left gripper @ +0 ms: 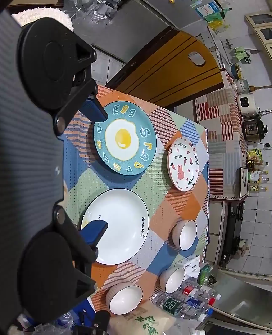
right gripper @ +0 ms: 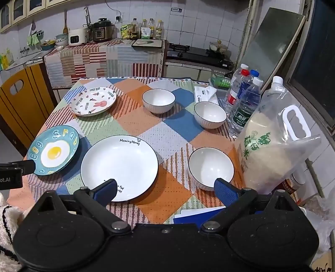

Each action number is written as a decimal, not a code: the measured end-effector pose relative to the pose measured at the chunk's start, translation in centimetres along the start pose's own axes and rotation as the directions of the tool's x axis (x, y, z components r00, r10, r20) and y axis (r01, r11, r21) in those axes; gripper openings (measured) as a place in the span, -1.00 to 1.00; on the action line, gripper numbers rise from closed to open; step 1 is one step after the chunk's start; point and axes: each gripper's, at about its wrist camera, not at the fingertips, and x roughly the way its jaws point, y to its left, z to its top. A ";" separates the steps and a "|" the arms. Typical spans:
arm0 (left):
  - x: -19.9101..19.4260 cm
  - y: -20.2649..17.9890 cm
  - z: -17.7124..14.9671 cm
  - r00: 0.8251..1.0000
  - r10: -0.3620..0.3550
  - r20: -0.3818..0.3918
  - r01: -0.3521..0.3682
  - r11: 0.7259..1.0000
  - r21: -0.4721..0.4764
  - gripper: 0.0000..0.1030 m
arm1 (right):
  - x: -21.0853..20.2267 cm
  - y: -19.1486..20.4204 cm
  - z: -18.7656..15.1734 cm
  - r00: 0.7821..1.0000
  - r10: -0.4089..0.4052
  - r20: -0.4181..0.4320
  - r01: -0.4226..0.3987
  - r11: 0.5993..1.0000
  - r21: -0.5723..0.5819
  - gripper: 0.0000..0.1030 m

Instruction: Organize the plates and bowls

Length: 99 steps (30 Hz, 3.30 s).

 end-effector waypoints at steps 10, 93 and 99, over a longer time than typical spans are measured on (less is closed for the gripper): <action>-0.1 -0.5 0.0 1.000 0.004 -0.001 -0.004 1.000 0.003 0.97 | 0.3 -0.1 -0.1 1.000 0.012 -0.009 -0.012 1.000 0.002 0.95; 12.7 -2.7 1.3 0.991 -0.131 -0.029 0.132 0.990 0.054 0.69 | 11.3 -3.4 -1.2 0.803 0.500 0.324 -0.450 0.866 -0.220 0.92; 16.3 -2.4 -0.1 0.982 -0.157 -0.109 0.158 0.987 0.000 0.56 | 15.3 -3.5 -2.7 0.812 0.538 0.224 -0.523 0.843 -0.128 0.91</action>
